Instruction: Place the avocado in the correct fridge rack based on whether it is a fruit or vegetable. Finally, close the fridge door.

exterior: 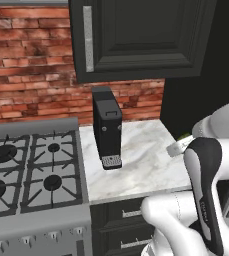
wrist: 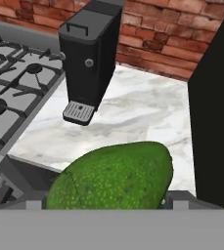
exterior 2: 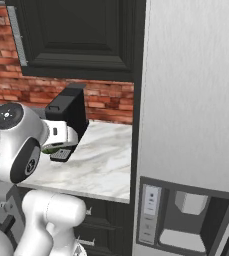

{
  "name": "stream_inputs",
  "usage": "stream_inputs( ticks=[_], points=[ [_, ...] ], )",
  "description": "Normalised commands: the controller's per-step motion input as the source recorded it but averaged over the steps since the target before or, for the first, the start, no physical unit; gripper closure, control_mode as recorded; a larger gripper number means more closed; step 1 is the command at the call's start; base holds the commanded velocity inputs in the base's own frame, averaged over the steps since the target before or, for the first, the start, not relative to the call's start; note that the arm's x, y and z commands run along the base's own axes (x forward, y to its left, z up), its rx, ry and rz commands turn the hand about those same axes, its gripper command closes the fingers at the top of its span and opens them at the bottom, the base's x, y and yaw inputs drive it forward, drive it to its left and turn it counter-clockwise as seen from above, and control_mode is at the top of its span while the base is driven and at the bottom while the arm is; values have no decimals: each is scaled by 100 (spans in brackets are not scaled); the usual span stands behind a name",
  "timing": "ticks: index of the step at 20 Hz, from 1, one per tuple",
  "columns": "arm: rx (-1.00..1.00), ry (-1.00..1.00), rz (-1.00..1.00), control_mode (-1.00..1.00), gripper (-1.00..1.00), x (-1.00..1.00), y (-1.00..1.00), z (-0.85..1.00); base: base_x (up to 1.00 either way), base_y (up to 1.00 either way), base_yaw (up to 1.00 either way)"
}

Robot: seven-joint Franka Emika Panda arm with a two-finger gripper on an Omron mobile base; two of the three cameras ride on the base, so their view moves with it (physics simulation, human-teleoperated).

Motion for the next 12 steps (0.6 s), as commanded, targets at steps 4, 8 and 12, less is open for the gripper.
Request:
stream_inputs(
  ticks=[4,8,12],
  points=[
    [0,0,0,100,100,0,0,0,-12,0,0],
    [0,0,0,100,100,0,0,0,-62,0,-2],
    [0,0,0,100,100,0,0,0,-89,0,-1]
  ],
)
